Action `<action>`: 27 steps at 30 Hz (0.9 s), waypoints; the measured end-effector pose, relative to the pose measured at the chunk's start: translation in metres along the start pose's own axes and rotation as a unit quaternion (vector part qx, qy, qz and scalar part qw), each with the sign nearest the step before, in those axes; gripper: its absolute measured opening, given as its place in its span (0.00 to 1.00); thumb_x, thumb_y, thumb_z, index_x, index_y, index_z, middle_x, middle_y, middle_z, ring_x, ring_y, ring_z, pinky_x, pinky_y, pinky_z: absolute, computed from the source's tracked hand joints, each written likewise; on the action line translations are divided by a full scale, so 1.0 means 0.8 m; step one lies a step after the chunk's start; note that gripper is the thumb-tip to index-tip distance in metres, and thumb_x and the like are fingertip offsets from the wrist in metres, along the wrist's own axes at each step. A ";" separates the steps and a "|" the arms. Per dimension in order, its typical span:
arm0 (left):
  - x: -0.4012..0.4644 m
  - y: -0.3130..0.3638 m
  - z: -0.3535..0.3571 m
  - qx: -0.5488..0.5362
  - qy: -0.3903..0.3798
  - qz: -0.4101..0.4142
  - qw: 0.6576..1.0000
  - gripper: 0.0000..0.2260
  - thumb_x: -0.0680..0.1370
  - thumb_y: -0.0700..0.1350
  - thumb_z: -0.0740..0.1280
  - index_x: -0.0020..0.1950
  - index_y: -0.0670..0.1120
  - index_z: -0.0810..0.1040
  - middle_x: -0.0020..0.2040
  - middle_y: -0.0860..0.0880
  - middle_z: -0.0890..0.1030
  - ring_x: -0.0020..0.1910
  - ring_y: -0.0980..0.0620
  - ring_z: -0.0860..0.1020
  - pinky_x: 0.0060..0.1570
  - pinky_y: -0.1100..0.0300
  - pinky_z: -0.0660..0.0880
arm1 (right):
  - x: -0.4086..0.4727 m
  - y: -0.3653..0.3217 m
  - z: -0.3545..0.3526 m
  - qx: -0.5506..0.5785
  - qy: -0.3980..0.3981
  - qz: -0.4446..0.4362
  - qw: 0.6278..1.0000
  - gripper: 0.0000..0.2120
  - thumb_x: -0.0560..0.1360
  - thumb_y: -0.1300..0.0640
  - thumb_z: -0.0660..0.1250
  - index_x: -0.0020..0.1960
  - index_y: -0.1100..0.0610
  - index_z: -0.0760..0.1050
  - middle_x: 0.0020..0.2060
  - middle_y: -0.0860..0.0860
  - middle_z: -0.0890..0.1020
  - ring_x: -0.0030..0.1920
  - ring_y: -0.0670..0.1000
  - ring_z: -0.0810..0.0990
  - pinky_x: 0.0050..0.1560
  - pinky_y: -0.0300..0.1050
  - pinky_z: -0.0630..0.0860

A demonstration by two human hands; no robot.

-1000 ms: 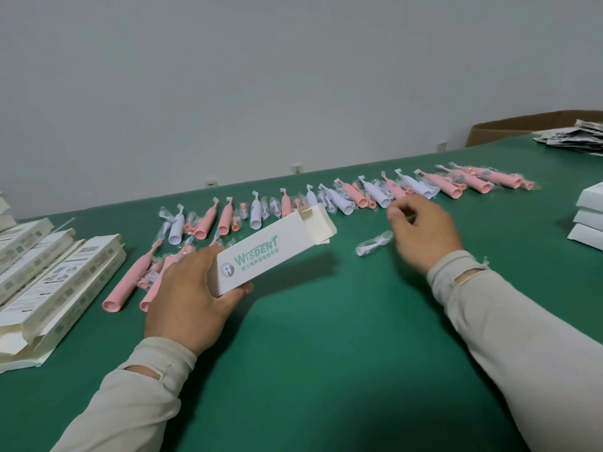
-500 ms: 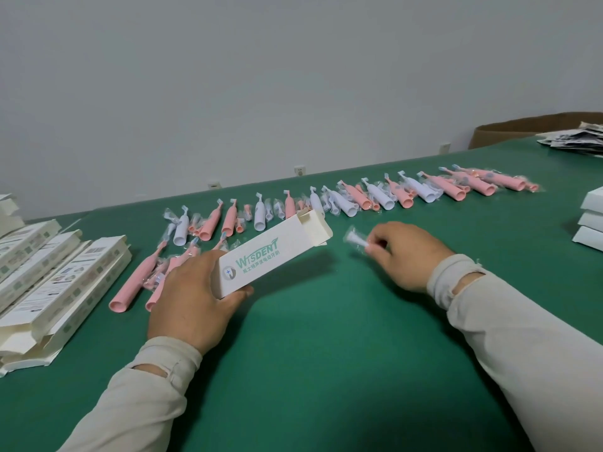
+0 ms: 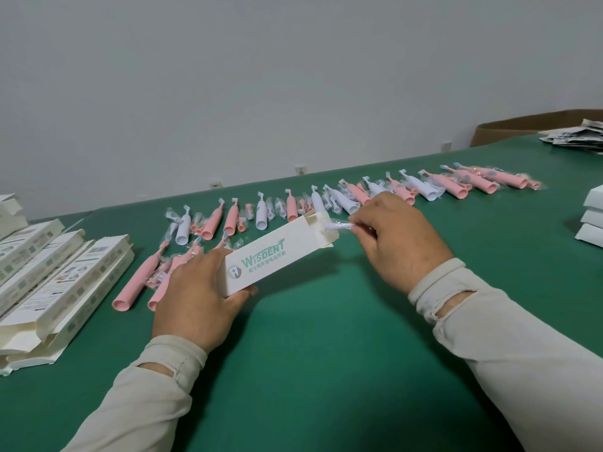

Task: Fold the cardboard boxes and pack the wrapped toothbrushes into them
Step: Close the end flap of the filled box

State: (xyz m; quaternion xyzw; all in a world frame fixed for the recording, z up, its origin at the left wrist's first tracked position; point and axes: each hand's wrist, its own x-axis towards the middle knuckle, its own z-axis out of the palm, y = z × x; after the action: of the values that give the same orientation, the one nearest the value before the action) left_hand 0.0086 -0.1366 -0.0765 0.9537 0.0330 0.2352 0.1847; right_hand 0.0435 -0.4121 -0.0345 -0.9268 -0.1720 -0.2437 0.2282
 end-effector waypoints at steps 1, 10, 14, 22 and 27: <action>0.000 0.000 0.000 -0.003 0.000 0.003 1.000 0.24 0.71 0.58 0.75 0.63 0.55 0.73 0.52 0.54 0.76 0.53 0.48 0.72 0.50 0.48 0.73 | 0.000 0.000 -0.001 -0.012 -0.006 -0.007 1.000 0.10 0.82 0.54 0.62 0.56 0.56 0.80 0.52 0.52 0.75 0.49 0.55 0.77 0.54 0.50 0.76; -0.002 0.003 0.003 -0.006 -0.028 0.047 0.999 0.24 0.70 0.60 0.75 0.63 0.57 0.73 0.53 0.54 0.78 0.52 0.50 0.72 0.49 0.49 0.73 | -0.008 -0.018 0.031 0.166 0.071 0.035 0.983 0.03 0.76 0.56 0.71 0.45 0.49 0.77 0.44 0.39 0.74 0.42 0.39 0.76 0.47 0.30 0.72; -0.002 0.001 0.003 -0.028 -0.021 0.047 0.998 0.24 0.70 0.60 0.75 0.62 0.57 0.74 0.52 0.55 0.79 0.50 0.50 0.73 0.47 0.50 0.72 | -0.011 -0.020 0.039 0.256 0.067 0.084 0.961 0.08 0.74 0.57 0.72 0.40 0.45 0.79 0.43 0.40 0.78 0.40 0.39 0.79 0.44 0.25 0.71; -0.002 0.001 0.006 -0.042 -0.004 0.064 0.997 0.25 0.69 0.58 0.75 0.63 0.56 0.74 0.51 0.55 0.78 0.50 0.50 0.72 0.46 0.52 0.70 | -0.019 -0.039 0.041 0.425 -0.002 0.051 0.904 0.14 0.74 0.64 0.60 0.51 0.46 0.72 0.51 0.43 0.83 0.49 0.41 0.82 0.42 0.31 0.74; -0.002 0.001 0.007 -0.040 -0.027 0.062 0.997 0.26 0.69 0.60 0.75 0.64 0.57 0.74 0.53 0.57 0.78 0.51 0.52 0.73 0.48 0.52 0.72 | -0.016 -0.026 0.032 0.432 -0.079 0.025 0.898 0.13 0.72 0.62 0.62 0.53 0.48 0.69 0.52 0.48 0.82 0.53 0.46 0.81 0.54 0.42 0.78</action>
State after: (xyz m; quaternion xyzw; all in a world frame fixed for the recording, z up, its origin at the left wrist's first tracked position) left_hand 0.0094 -0.1398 -0.0815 0.9518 -0.0410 0.2214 0.2081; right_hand 0.0337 -0.3839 -0.0540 -0.7570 -0.2549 -0.0659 0.5981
